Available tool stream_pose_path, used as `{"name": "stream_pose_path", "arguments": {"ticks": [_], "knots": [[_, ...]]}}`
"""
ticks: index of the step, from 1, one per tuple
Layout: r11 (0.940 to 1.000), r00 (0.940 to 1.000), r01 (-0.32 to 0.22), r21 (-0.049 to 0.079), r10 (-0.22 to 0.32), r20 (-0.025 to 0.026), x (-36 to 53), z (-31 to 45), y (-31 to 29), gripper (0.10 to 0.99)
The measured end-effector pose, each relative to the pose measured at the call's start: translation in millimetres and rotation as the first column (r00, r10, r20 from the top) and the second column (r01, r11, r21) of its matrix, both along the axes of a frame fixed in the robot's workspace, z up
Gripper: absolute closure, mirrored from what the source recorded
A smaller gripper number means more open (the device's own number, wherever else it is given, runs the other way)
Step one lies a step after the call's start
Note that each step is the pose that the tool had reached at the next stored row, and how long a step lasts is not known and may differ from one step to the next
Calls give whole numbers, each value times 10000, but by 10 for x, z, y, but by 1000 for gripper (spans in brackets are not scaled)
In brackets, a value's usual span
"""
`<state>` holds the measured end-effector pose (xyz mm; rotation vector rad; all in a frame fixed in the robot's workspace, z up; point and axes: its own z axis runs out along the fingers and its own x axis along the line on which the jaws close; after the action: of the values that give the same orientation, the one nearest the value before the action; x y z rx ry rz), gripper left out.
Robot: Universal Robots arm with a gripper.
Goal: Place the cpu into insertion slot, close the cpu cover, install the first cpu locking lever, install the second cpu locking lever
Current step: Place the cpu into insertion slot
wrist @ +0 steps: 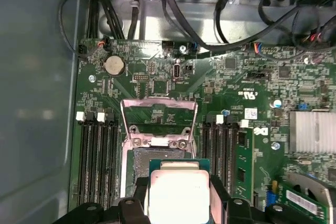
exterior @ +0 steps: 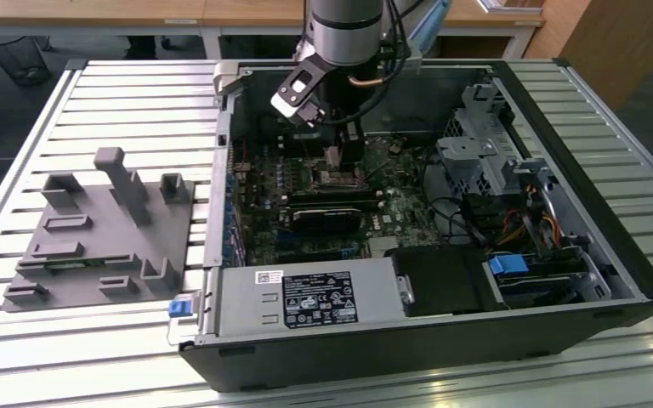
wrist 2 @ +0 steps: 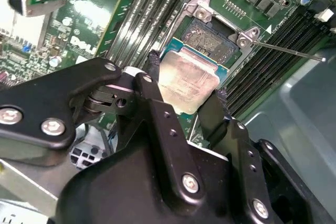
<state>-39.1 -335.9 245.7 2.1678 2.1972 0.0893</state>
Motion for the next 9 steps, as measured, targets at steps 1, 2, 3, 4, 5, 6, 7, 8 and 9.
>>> {"name": "stream_pose_path", "arguments": {"ticks": [1, 2, 3, 4, 5, 6, 7, 8, 9], "knots": [[10000, 10000, 12, 1, -12, -1, -6, -17, 6, 545], [10000, 10000, 13, 1, -13, -2, -15, -34, 11, 545], [10000, 10000, 14, 0, -14, -2, -23, -51, 16, 545], [10000, 10000, 15, 0, -15, -2, -26, -65, 20, 545], [10000, 10000, 16, 0, -16, -2, -27, -76, 23, 545], [10000, 10000, 17, 0, -17, -2, -27, -83, 25, 545], [10000, 10000, 17, 1, -17, -2, -26, -89, 26, 545], [10000, 10000, 17, 0, -17, -3, -26, -92, 26, 545], [10000, 10000, 19, -2, -19, -4, -27, -94, 26, 545]]}}
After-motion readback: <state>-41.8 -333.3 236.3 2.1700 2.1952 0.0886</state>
